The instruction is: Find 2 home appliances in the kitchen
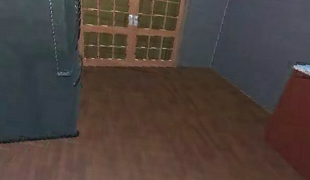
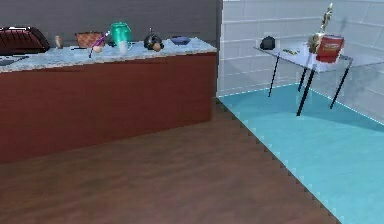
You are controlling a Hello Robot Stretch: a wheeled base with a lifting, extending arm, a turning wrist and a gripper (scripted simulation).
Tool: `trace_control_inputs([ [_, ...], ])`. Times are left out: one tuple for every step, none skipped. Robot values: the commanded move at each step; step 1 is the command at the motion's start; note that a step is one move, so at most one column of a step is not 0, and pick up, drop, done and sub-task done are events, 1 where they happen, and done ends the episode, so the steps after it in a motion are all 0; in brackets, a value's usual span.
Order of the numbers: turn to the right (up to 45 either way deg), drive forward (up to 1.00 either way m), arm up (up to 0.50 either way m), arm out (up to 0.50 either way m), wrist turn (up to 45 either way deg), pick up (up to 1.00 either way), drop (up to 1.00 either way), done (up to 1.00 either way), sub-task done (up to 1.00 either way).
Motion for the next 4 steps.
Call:
trace_control_inputs([
  [45.0,0.00,0.00,0.00,0.0,0.00,0.00,0.00,0.00],
  [45.0,0.00,0.00,0.00,0.0,0.00,0.00,0.00,0.00],
  [21.0,0.00,0.00,0.00,0.0,0.00,0.00,0.00,0.00],
  [0.0,0.20,0.00,0.00,0.0,0.00,0.00,0.00,0.00],
])
